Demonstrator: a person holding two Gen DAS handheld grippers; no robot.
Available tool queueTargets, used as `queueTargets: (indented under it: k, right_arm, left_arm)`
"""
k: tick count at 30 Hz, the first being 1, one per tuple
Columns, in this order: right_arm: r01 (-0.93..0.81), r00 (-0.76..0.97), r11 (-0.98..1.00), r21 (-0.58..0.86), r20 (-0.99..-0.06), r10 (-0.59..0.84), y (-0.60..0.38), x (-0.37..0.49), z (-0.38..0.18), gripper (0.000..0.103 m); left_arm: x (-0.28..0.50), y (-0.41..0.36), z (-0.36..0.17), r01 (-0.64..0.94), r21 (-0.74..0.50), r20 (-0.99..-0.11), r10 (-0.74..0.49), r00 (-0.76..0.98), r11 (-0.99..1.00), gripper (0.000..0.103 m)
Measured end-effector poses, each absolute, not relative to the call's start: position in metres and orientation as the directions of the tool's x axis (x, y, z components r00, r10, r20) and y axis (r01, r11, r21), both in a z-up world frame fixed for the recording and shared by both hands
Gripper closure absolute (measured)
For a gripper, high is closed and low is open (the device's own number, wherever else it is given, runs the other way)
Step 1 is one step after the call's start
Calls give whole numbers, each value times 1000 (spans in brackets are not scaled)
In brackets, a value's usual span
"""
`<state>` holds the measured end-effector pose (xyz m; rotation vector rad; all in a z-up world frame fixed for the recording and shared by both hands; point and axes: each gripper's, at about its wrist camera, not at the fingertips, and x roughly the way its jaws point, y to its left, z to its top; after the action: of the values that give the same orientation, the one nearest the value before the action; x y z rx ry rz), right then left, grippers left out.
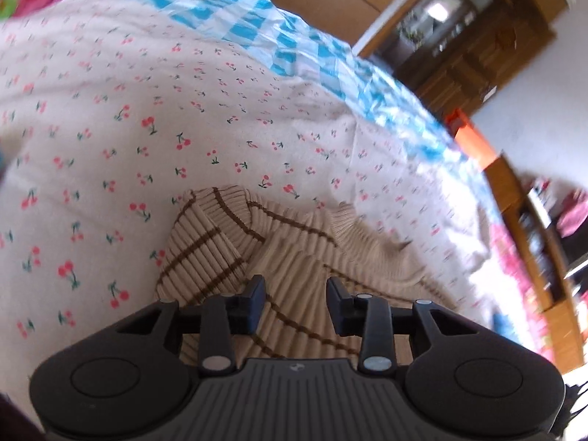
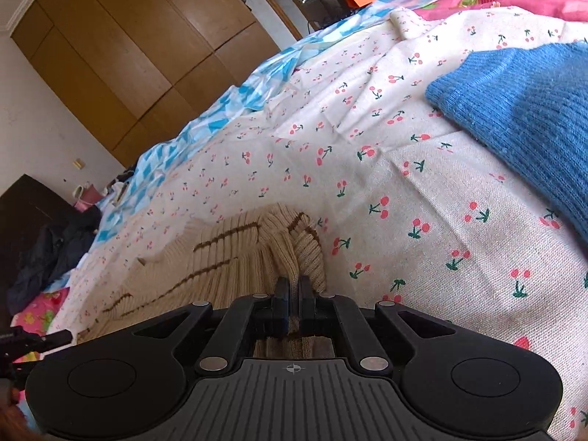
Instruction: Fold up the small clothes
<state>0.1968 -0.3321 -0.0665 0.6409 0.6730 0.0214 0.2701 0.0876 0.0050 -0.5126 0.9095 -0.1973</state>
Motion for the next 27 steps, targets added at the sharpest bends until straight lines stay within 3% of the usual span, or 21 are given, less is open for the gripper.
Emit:
queueTargets:
  k: [5, 13, 15, 17, 20, 27]
  right_arm:
    - [172, 788, 806, 567, -570, 233, -334, 197, -68, 98]
    - [172, 783, 804, 569, -574, 239, -333, 199, -68, 98]
    - [172, 783, 802, 573, -573, 241, -334, 199, -68, 98]
    - [171, 783, 801, 573, -573, 242, -334, 199, -68, 97]
    - [168, 788, 802, 573, -567, 240, -334, 197, -65, 97]
    - [116, 833, 831, 544, -509, 217, -327, 185, -36, 98]
  left_arm:
    - [286, 83, 4, -34, -396, -739, -296, 606, 918, 63]
    - [294, 73, -4, 40, -321, -782, -289, 552, 946, 63]
    - [292, 70, -3, 46, -292, -790, -268, 551, 955, 67]
    - [291, 69, -2, 43, -267, -798, -246, 550, 963, 82]
    - [285, 71, 2, 28, -282, -788, -249, 564, 959, 87]
    - [269, 88, 29, 1, -360, -716, -277, 641, 933, 89]
